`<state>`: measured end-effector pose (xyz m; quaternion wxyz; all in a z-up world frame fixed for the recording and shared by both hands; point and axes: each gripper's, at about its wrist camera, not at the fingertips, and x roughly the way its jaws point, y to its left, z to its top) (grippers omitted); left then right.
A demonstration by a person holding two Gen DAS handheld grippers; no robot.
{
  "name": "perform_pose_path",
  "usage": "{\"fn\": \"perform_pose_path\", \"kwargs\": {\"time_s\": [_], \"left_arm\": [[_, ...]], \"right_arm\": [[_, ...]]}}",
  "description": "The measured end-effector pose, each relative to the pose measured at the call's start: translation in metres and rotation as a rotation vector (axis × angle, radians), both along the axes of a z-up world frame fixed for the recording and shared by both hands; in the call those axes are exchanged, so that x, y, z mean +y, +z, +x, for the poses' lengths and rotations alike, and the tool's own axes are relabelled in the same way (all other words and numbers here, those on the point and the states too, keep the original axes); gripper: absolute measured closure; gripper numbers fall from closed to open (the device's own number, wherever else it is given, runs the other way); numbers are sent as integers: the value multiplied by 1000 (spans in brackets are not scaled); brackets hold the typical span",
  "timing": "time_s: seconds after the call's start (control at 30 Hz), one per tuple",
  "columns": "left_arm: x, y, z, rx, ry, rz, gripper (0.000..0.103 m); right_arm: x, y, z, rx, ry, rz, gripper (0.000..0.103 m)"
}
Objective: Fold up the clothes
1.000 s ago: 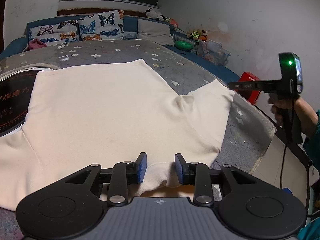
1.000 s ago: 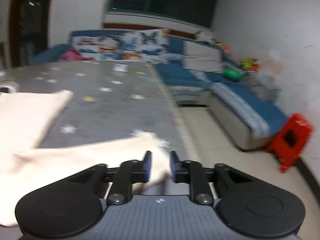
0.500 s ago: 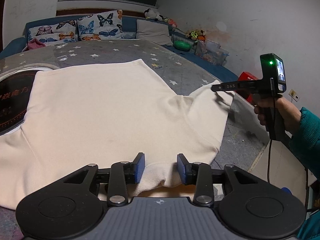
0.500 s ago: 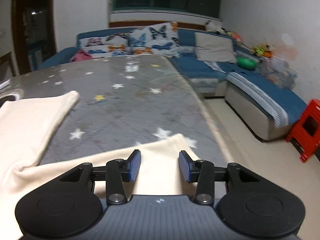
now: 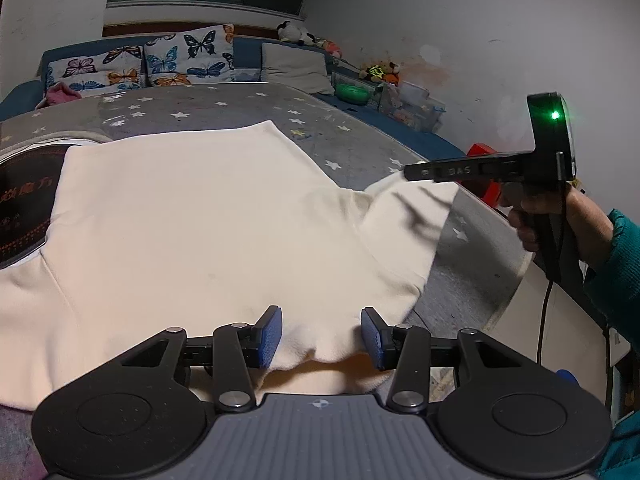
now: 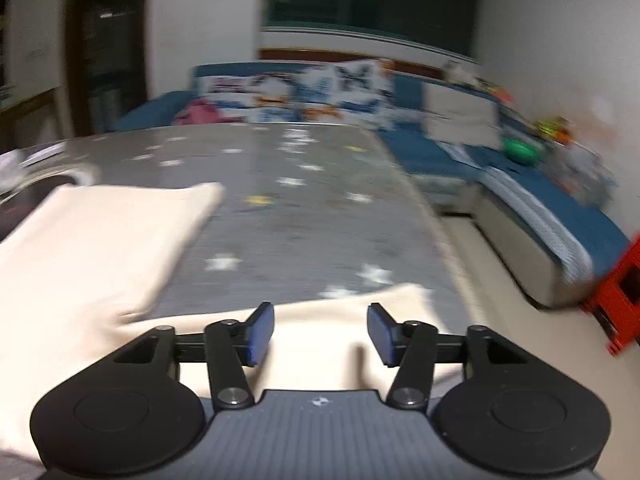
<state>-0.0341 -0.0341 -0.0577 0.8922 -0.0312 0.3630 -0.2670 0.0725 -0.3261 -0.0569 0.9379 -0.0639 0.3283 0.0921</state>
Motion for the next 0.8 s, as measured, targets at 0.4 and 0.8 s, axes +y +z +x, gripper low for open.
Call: {"fn": "perform_pose_path", "kwargs": {"time_s": [0.4,0.8], "left_arm": [[42,14,-23,-20,80,-68,55],[97,1,-11,27,283,-84,55]], "right_arm": [[-5,-20,-16,69,-9,32,31],[12,-4,-27,43,39,20,29]]}}
